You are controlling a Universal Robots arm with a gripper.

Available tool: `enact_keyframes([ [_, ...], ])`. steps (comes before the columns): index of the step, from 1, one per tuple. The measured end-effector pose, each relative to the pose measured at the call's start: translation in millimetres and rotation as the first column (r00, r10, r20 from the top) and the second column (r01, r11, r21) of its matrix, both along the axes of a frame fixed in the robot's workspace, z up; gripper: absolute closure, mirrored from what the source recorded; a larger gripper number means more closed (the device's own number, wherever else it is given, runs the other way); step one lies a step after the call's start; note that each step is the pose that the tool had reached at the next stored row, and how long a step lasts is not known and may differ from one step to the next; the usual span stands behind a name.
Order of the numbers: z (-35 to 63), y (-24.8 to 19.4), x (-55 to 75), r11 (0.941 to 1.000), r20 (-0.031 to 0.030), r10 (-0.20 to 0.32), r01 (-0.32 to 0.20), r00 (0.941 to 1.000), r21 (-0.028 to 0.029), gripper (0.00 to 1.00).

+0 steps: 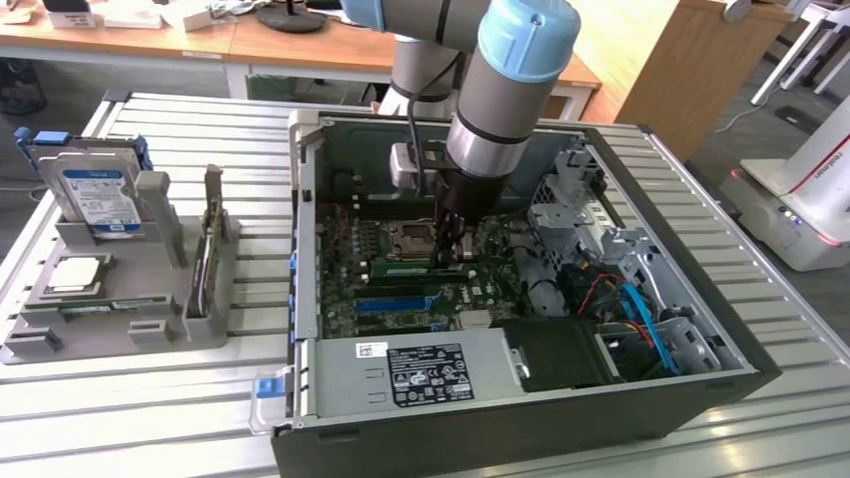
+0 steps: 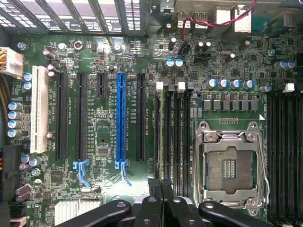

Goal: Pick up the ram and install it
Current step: 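Insert the ram into the slot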

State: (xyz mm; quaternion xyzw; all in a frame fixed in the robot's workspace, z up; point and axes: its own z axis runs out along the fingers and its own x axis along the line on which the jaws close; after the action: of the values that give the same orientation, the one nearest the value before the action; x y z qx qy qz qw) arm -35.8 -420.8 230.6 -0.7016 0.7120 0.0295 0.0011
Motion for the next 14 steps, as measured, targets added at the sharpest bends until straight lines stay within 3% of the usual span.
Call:
enact_keyframes([
  [14,-1.7,-0.1,0.0,1.0000,-0.0001,0.000,0.000,1.0000,-0.0001,0.88],
])
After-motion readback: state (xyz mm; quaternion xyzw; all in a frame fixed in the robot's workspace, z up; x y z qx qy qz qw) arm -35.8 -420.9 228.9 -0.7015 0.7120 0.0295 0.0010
